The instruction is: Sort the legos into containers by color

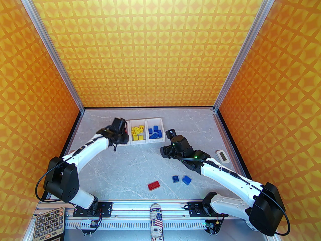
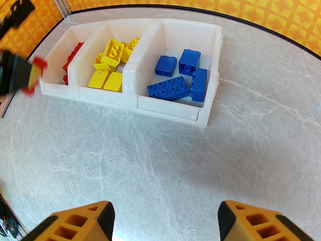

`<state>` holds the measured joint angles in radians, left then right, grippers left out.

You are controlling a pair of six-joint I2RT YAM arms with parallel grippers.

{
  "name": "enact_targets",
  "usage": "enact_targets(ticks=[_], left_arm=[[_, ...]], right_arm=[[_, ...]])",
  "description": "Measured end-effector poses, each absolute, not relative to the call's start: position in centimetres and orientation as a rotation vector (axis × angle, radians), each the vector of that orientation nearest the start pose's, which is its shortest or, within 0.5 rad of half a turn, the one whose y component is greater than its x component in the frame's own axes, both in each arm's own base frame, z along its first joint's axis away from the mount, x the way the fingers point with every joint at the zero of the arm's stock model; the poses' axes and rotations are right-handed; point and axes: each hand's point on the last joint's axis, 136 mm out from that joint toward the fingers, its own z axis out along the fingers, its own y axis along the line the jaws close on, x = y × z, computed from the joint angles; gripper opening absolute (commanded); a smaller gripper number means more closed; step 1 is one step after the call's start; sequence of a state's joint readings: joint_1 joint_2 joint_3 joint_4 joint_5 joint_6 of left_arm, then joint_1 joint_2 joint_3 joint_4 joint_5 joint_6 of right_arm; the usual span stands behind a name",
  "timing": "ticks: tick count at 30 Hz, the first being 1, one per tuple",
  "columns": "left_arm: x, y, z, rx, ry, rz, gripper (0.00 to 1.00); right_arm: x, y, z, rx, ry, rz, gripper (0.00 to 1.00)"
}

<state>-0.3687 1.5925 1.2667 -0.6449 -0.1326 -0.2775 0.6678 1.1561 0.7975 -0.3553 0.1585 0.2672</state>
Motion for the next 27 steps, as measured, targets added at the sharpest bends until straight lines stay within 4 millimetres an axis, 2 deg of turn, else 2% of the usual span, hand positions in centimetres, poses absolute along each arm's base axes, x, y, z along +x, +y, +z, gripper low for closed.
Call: enact_targets(ticks=[4,9,15,19,22,25,27], left_arm=[[42.9,-11.5,16.6,-0.007,2.502,-0.078,0.33],[46.7,-10.1,15.0,-0.071,2.534,-0.045,0.32],[48.9,-10.3,13.0,-0.085,2.571,-0.049,0.32],[49.3,-10.6,12.4,-0.089,2.582,-0.067,0.34],[49.2,-10.8,12.2,-0.091,2.592,-0.077,0.47],[49.2,-10.9,12.2,-0.092,2.593,-0.087,0.67],[49.2,-11.0,12.1,-0.088,2.592,-0.096,0.72]], right_arm=[[28.8,19.3,16.8,-0.372,2.254,0.314,0.72],[28.5,19.0,16.3,-0.374,2.261,0.311,0.72],[28.3,19.0,16.1,-0.378,2.265,0.317,0.72],[28.2,19.0,16.4,-0.376,2.256,0.324,0.72],[28.2,19.0,16.4,-0.378,2.257,0.326,0.72],[28.2,19.0,16.4,-0.379,2.257,0.327,0.72],[28.2,19.0,16.4,-0.379,2.257,0.327,0.72]])
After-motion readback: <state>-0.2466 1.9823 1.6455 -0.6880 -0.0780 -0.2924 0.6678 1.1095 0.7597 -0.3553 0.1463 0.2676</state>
